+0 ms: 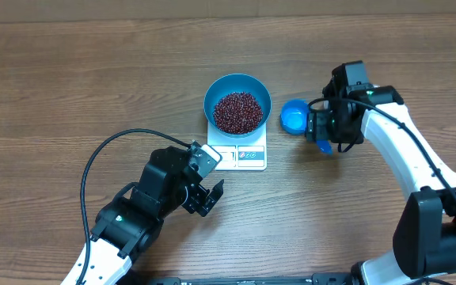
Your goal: Scoop item into bowl and weigh 150g on scale
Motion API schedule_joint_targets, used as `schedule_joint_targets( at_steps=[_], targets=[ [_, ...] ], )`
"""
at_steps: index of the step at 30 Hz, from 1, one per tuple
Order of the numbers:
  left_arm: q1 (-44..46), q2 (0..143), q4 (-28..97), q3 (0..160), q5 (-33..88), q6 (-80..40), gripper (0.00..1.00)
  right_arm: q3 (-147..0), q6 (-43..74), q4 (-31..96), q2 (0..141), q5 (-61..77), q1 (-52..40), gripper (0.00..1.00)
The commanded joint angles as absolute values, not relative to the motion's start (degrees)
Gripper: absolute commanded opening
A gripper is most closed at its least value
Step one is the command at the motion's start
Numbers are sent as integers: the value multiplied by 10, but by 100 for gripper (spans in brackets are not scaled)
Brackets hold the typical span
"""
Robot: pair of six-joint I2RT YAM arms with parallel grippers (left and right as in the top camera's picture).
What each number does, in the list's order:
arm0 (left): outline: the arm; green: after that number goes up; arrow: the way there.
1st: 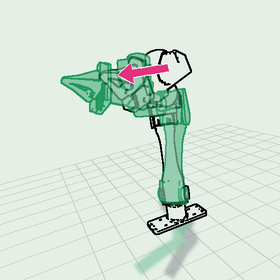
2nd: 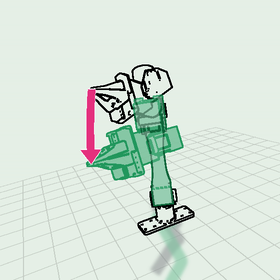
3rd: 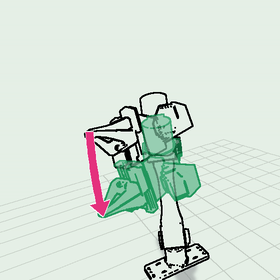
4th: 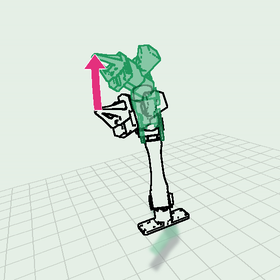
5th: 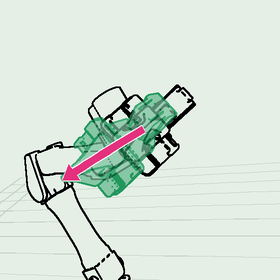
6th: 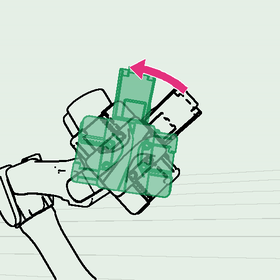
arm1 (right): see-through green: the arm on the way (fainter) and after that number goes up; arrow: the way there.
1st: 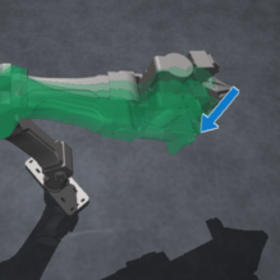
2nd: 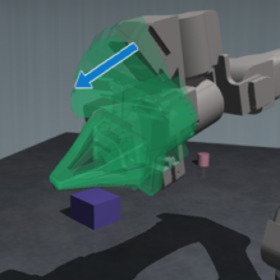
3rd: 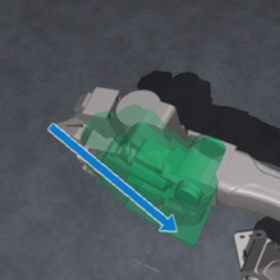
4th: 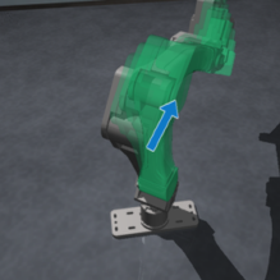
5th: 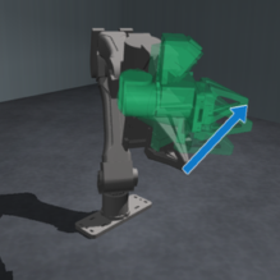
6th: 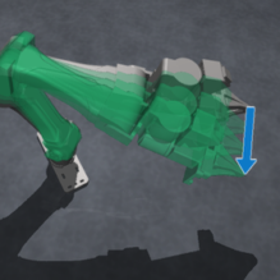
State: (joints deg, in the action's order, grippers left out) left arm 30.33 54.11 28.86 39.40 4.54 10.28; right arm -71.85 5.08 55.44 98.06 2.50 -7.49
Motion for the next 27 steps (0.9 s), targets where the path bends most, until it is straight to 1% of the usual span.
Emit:
schedule_joint_targets(
  at_steps=[1, 14, 27],
  targets=[
    [300, 540, 287, 394, 56, 103, 100, -696, 20, 534, 983, 31, -72, 81],
    [300, 540, 287, 394, 56, 103, 99, -686, -35, 505, 985, 31, -72, 80],
    [300, 540, 287, 394, 56, 103, 100, -685, -35, 502, 993, 31, -72, 81]
  ],
)
